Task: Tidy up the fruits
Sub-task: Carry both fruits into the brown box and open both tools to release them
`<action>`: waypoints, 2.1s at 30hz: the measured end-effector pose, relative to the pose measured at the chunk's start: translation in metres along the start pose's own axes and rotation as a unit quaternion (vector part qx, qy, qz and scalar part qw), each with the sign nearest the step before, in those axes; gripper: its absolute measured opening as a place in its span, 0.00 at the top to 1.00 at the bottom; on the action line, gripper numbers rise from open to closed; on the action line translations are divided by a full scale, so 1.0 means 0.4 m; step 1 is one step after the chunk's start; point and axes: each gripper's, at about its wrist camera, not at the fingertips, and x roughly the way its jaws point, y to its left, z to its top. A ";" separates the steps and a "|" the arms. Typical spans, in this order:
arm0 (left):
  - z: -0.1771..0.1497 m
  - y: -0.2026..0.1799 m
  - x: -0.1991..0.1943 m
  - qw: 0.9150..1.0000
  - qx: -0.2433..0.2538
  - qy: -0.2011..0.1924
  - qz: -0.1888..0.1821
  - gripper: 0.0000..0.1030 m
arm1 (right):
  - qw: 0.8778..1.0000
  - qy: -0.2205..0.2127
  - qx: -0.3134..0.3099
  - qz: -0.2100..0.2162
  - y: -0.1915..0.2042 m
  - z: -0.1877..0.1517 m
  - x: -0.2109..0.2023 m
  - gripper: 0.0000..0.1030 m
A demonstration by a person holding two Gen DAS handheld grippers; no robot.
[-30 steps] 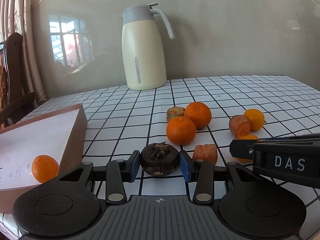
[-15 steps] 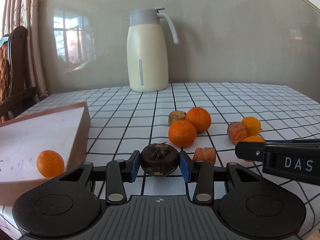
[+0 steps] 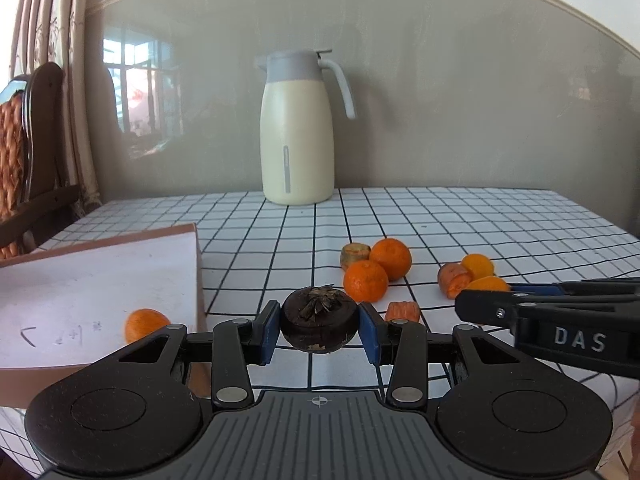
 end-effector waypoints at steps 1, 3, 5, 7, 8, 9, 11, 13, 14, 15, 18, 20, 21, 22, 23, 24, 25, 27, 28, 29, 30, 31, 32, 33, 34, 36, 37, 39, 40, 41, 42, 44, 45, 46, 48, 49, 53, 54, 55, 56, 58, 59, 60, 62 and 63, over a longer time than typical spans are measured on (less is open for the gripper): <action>0.000 0.005 -0.011 1.000 0.000 -0.004 0.000 0.59 | 1.000 -0.004 -0.001 0.004 0.005 0.002 -0.003 0.78; 0.001 0.017 -0.033 1.000 0.001 -0.011 0.001 0.59 | 1.000 -0.011 -0.001 0.013 0.016 0.006 -0.004 0.78; 0.001 0.031 -0.055 1.000 0.001 -0.020 0.006 0.59 | 1.000 -0.017 -0.001 0.023 0.030 0.012 0.001 0.78; 0.001 0.052 -0.075 1.000 -0.002 -0.029 0.013 0.59 | 0.999 -0.023 -0.004 0.035 0.050 0.018 0.006 0.78; 0.002 0.063 -0.082 0.999 -0.004 -0.032 0.017 0.59 | 0.999 -0.025 -0.008 0.040 0.062 0.020 0.010 0.78; 0.002 0.075 -0.089 0.999 -0.006 -0.034 0.022 0.59 | 0.999 -0.026 -0.011 0.047 0.074 0.022 0.014 0.78; 0.002 0.106 -0.103 0.999 -0.014 -0.038 0.034 0.59 | 0.998 -0.028 -0.014 0.060 0.098 0.024 0.023 0.78; 0.002 0.138 -0.114 0.998 -0.022 -0.042 0.048 0.59 | 0.997 -0.030 -0.022 0.074 0.126 0.026 0.034 0.78; 0.002 0.153 -0.118 0.997 -0.027 -0.044 0.055 0.59 | 0.996 -0.032 -0.026 0.080 0.140 0.027 0.039 0.78; 0.002 0.170 -0.123 0.996 -0.031 -0.046 0.062 0.59 | 0.995 -0.033 -0.030 0.085 0.155 0.026 0.042 0.78; -0.001 0.217 -0.134 0.994 -0.042 -0.050 0.086 0.59 | 0.993 -0.034 -0.040 0.103 0.196 0.027 0.058 0.78; -0.004 0.248 -0.137 0.992 -0.051 -0.050 0.100 0.59 | 0.992 -0.033 -0.045 0.113 0.223 0.028 0.070 0.78; -0.006 0.262 -0.140 0.991 -0.055 -0.050 0.108 0.59 | 0.991 -0.034 -0.047 0.117 0.236 0.027 0.074 0.78; -0.009 0.275 -0.142 0.990 -0.058 -0.050 0.115 0.59 | 0.991 -0.033 -0.050 0.121 0.248 0.027 0.080 0.78; -0.011 0.288 -0.142 0.989 -0.061 -0.050 0.121 0.59 | 0.990 -0.033 -0.053 0.125 0.260 0.028 0.085 0.78; -0.014 0.300 -0.144 0.988 -0.065 -0.050 0.128 0.59 | 0.990 -0.034 -0.054 0.127 0.271 0.028 0.088 0.78; -0.017 0.312 -0.144 0.987 -0.068 -0.049 0.135 0.59 | 0.989 -0.034 -0.054 0.130 0.282 0.029 0.093 0.78; -0.023 0.341 -0.146 0.985 -0.075 -0.048 0.149 0.59 | 0.989 -0.037 -0.059 0.134 0.300 0.033 0.101 0.78; -0.026 0.356 -0.148 0.983 -0.077 -0.047 0.158 0.59 | 0.988 -0.040 -0.063 0.134 0.310 0.034 0.104 0.78; -0.029 0.370 -0.149 0.982 -0.079 -0.047 0.166 0.59 | 0.988 -0.043 -0.067 0.134 0.322 0.036 0.108 0.78; -0.032 0.385 -0.151 0.980 -0.083 -0.048 0.174 0.59 | 0.988 -0.045 -0.069 0.134 0.330 0.038 0.112 0.78; -0.034 0.401 -0.153 0.978 -0.087 -0.048 0.182 0.59 | 0.987 -0.045 -0.069 0.136 0.337 0.039 0.117 0.78; -0.036 0.415 -0.152 0.977 -0.089 -0.047 0.190 0.59 | 0.987 -0.045 -0.068 0.135 0.344 0.040 0.124 0.78; -0.038 0.431 -0.151 0.975 -0.092 -0.046 0.198 0.59 | 0.987 -0.045 -0.070 0.134 0.351 0.040 0.129 0.78; -0.039 0.446 -0.150 0.973 -0.095 -0.045 0.204 0.59 | 0.988 -0.045 -0.072 0.132 0.358 0.039 0.135 0.78; -0.043 0.469 -0.145 0.971 -0.097 -0.043 0.214 0.59 | 0.988 -0.043 -0.073 0.132 0.371 0.039 0.146 0.78; -0.044 0.480 -0.142 0.970 -0.098 -0.042 0.220 0.59 | 0.988 -0.044 -0.074 0.130 0.379 0.039 0.154 0.78; -0.048 0.504 -0.137 0.968 -0.102 -0.038 0.227 0.59 | 0.988 -0.047 -0.082 0.125 0.395 0.041 0.161 0.78; -0.049 0.514 -0.135 0.967 -0.104 -0.037 0.230 0.59 | 0.988 -0.049 -0.085 0.123 0.405 0.042 0.167 0.78; -0.049 0.525 -0.132 0.966 -0.107 -0.035 0.232 0.59 | 0.987 -0.050 -0.089 0.122 0.413 0.043 0.171 0.78; -0.049 0.536 -0.130 0.966 -0.110 -0.033 0.234 0.59 | 0.987 -0.051 -0.093 0.119 0.421 0.043 0.176 0.78; -0.048 0.554 -0.123 0.964 -0.113 -0.031 0.238 0.59 | 0.987 -0.050 -0.101 0.113 0.434 0.040 0.188 0.78; -0.047 0.565 -0.120 0.963 -0.112 -0.032 0.242 0.59 | 0.987 -0.049 -0.104 0.112 0.439 0.039 0.194 0.78; -0.046 0.574 -0.117 0.962 -0.111 -0.031 0.246 0.59 | 0.987 -0.049 -0.108 0.109 0.443 0.038 0.200 0.78; -0.046 0.594 -0.110 0.960 -0.114 -0.029 0.253 0.59 | 0.987 -0.051 -0.116 0.101 0.450 0.040 0.215 0.78; -0.049 0.600 -0.108 0.959 -0.116 -0.027 0.256 0.59 | 0.987 -0.050 -0.117 0.098 0.449 0.043 0.223 0.78; -0.058 0.629 -0.089 0.955 -0.124 -0.017 0.268 0.59 | 0.990 -0.036 -0.099 0.090 0.438 0.052 0.263 0.78; -0.058 0.635 -0.082 0.954 -0.122 -0.015 0.272 0.59 | 0.991 -0.032 -0.096 0.088 0.435 0.053 0.274 0.78; -0.059 0.641 -0.074 0.954 -0.122 -0.012 0.275 0.59 | 0.991 -0.029 -0.094 0.086 0.434 0.052 0.285 0.78; -0.059 0.649 -0.068 0.953 -0.124 -0.010 0.277 0.59 | 0.992 -0.027 -0.091 0.084 0.433 0.053 0.293 0.78; -0.059 0.661 -0.050 0.952 -0.123 -0.003 0.282 0.59 | 0.992 -0.028 -0.094 0.077 0.438 0.053 0.307 0.77; -0.057 0.666 -0.039 0.951 -0.123 0.003 0.282 0.59 | 0.992 -0.030 -0.097 0.070 0.440 0.054 0.312 0.71; -0.057 0.672 -0.027 0.951 -0.124 0.010 0.284 0.59 | 0.993 -0.033 -0.096 0.067 0.442 0.054 0.315 0.67; -0.057 0.682 -0.012 0.949 -0.129 0.020 0.288 0.50 | 0.993 -0.047 -0.081 0.071 0.437 0.053 0.306 0.40; -0.053 0.681 -0.012 0.948 -0.129 0.018 0.292 0.21 | 0.993 -0.055 -0.078 0.070 0.436 0.054 0.300 0.39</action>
